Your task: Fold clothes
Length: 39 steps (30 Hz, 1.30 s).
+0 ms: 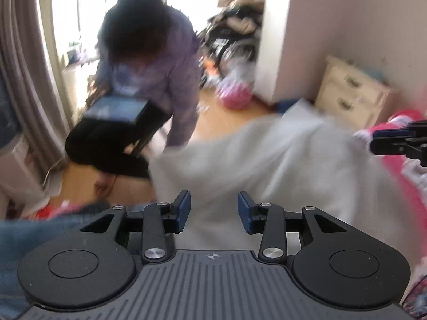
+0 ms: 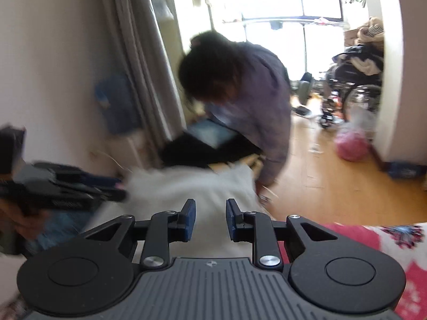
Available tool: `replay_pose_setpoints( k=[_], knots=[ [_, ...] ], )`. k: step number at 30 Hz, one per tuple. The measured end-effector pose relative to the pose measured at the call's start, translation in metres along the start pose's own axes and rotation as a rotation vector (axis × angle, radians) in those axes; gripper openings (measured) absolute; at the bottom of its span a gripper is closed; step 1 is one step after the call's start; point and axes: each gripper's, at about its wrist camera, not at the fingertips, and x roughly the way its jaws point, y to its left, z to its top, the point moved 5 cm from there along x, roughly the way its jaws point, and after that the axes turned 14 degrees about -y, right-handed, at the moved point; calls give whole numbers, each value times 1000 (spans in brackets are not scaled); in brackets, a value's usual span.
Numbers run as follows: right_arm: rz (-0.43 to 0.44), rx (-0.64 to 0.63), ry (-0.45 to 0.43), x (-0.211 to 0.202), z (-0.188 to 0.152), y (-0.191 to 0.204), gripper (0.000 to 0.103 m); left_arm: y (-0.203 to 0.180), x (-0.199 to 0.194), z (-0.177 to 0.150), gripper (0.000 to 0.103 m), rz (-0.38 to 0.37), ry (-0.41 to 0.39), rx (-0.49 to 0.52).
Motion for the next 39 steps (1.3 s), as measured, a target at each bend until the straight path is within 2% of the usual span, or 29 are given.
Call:
replay_pose_setpoints(
  k=[2,3,4,6,9,11,13,15,18,20,22,23,25,27,28,30,32,34,36,38,39],
  knots=[
    [-41,-46,56,30,-7,2,25,-6,-1,16,41,-27,-50,6],
    [-87,-75,114,51,-18,0,25,-11,6,20,42,-43,-59,16],
    [-121,-75,145,66,-30,-6,25,-16,18,21,42,-47,-54,38],
    [-157,-34,152,81,-45,-16,25,-22,48,12,42,-29,-16,74],
    [-204,2,127,63,-27,-23,25,-21,80,-2,43,8,6,93],
    [-214,19,83,27,-13,-30,25,-20,81,6,43,3,22,53],
    [-207,27,48,-14,-3,-35,25,-15,68,20,43,6,23,20],
    [-156,-4,56,-56,-7,-29,28,-9,43,30,43,0,3,18],
    [-25,-41,137,-102,-32,-4,28,-4,-9,32,43,-65,6,18],
    [16,-75,221,-108,-59,11,27,-10,-39,19,43,-147,51,29],
    [-7,-122,303,-102,-92,18,24,-21,-60,-6,43,-227,120,60],
    [-60,-166,352,-97,-111,14,24,-26,-66,-21,43,-251,162,68],
    [-171,-197,434,-96,-137,-1,24,-34,-69,-54,43,-247,245,112],
    [-257,-195,482,-108,-146,-11,24,-33,-68,-74,42,-217,258,157],
    [-282,-196,477,-116,-142,-10,24,-32,-69,-74,42,-217,250,155],
    [-274,-191,409,-128,-121,5,25,-29,-74,-64,43,-214,239,130],
    [-222,-165,315,-134,-96,27,25,-26,-83,-54,43,-220,215,115],
    [-141,-146,256,-126,-86,51,24,-30,-93,-51,44,-257,197,110],
    [-117,-186,290,-106,-100,66,24,-41,-95,-63,44,-288,231,123],
    [-162,-216,400,-88,-133,63,24,-56,-89,-88,45,-294,280,180],
    [-196,-223,451,-85,-145,59,22,-59,-87,-100,45,-282,274,209]
  ],
)
